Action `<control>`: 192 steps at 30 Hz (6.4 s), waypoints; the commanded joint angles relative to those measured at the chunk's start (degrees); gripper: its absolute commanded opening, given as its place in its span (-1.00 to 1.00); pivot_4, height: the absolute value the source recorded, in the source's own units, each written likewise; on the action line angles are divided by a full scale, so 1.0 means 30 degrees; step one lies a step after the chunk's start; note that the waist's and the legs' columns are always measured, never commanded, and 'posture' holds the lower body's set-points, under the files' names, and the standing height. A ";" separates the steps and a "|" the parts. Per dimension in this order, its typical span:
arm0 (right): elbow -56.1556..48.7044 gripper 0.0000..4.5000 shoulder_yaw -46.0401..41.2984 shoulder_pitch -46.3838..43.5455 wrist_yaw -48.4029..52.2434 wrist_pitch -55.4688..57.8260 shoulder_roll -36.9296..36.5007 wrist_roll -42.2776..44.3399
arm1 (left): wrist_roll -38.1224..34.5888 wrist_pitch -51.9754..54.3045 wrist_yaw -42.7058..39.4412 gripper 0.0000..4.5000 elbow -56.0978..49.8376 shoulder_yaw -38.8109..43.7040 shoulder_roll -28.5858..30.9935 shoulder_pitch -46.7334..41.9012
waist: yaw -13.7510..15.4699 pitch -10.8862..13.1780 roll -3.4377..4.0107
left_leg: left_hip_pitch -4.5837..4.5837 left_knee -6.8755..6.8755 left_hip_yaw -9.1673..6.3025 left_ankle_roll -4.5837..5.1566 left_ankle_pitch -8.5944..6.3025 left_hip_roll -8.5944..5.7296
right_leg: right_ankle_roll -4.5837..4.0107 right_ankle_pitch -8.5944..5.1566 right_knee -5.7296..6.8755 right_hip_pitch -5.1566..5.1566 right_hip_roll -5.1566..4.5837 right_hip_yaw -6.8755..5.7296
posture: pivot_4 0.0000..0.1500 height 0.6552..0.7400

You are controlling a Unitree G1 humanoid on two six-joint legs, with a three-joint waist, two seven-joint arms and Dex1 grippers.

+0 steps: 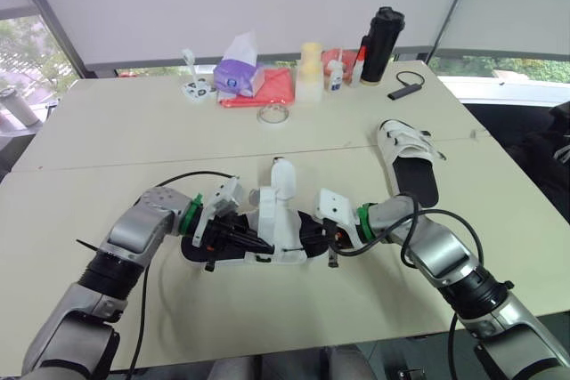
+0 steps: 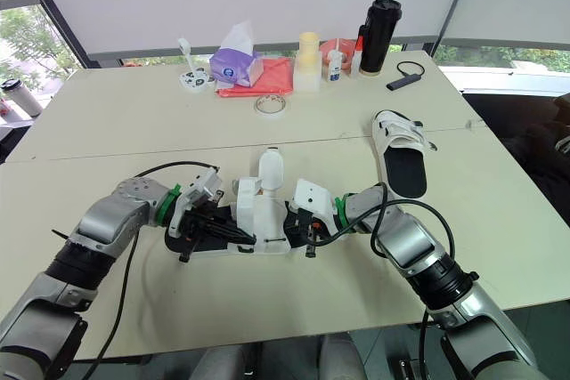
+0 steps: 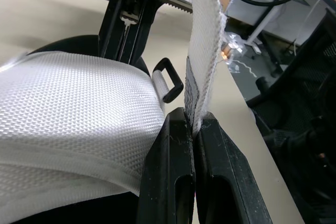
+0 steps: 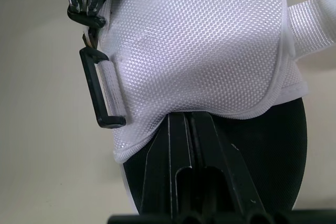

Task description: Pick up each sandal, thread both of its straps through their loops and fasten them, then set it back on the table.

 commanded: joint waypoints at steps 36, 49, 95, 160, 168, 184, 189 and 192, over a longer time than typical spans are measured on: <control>0.0738 -1.00 0.0510 0.0214 -0.0252 0.0209 0.0166 -0.0886 | -0.5858 0.6077 0.3216 0.97 -0.9126 0.5828 0.5145 0.8323 | 0.0035 0.0000 -0.0004 | 0.0025 0.0032 -0.0034 -0.0054 -0.0031 0.0043 | -0.0014 -0.0057 0.0130 -0.0045 -0.0057 0.0027 | 1.00 1.00; 0.0618 -1.00 0.0539 0.0245 -0.0268 0.0230 0.0136 -0.0985 | -0.2595 0.3206 0.7412 0.97 -0.7367 0.3231 0.1061 0.9226 | 0.0065 -0.0009 0.0006 | 0.0001 0.0002 0.0005 -0.0021 -0.0011 0.0033 | -0.0022 -0.0054 0.0129 -0.0091 -0.0083 0.0046 | 1.00 1.00; 0.1002 -1.00 0.0469 0.0140 -0.0430 -0.0118 0.0257 -0.1259 | -1.3501 0.9838 0.8746 -0.97 -1.1696 0.6522 0.2478 0.5308 | 0.0036 -0.0012 -0.0001 | -0.0020 0.0014 -0.0011 -0.0021 -0.0011 0.0024 | -0.0013 -0.0063 0.0114 -0.0084 -0.0087 0.0027 | 1.00 1.00; 0.1066 -1.00 0.0568 0.0176 -0.0538 -0.0358 0.0129 -0.1599 | -0.8353 1.1815 1.7622 0.74 0.2103 0.9531 -0.5346 -0.0417 | 0.0115 -0.0019 -0.0077 | 0.0049 0.0038 -0.0015 -0.0030 0.0001 -0.0031 | 0.0012 -0.0056 0.0126 0.0014 -0.0042 -0.0006 | 1.00 1.00; 0.0976 -1.00 0.0500 0.0319 -0.0589 -0.0348 0.0077 -0.1692 | -0.8282 1.1865 1.7481 -0.98 0.2510 0.9795 -0.5714 -0.1066 | 0.0089 -0.0022 -0.0084 | 0.0049 0.0037 -0.0008 -0.0030 0.0003 -0.0032 | 0.0016 -0.0055 0.0127 0.0016 -0.0034 -0.0017 | 1.00 1.00; 0.1046 -1.00 0.0519 0.0264 -0.0611 -0.0450 0.0087 -0.1811 | -1.3411 1.4294 1.2547 -0.98 -0.2223 1.0204 -0.4136 -0.0832 | 0.0045 -0.0017 -0.0086 | 0.0036 0.0034 -0.0012 -0.0034 0.0001 -0.0025 | 0.0009 -0.0059 0.0118 0.0006 -0.0038 -0.0016 | 1.00 1.00; 0.1108 -1.00 0.0515 0.0215 -0.0587 -0.0475 0.0101 -0.1820 | -1.2729 1.3314 1.3011 -0.98 -0.1781 0.9829 -0.4670 -0.0892 | 0.0081 -0.0016 -0.0087 | 0.0037 0.0034 -0.0013 -0.0034 0.0001 -0.0022 | 0.0005 -0.0059 0.0118 0.0007 -0.0042 -0.0017 | 1.00 1.00; 0.1159 -1.00 0.0531 0.0184 -0.0568 -0.0520 0.0100 -0.1843 | -1.1632 1.1894 1.2716 -0.98 -0.1075 0.9362 -0.4903 -0.0872 | 0.0081 -0.0017 -0.0085 | 0.0038 0.0035 -0.0012 -0.0033 0.0002 -0.0024 | 0.0003 -0.0059 0.0117 0.0007 -0.0043 -0.0013 | 1.00 1.00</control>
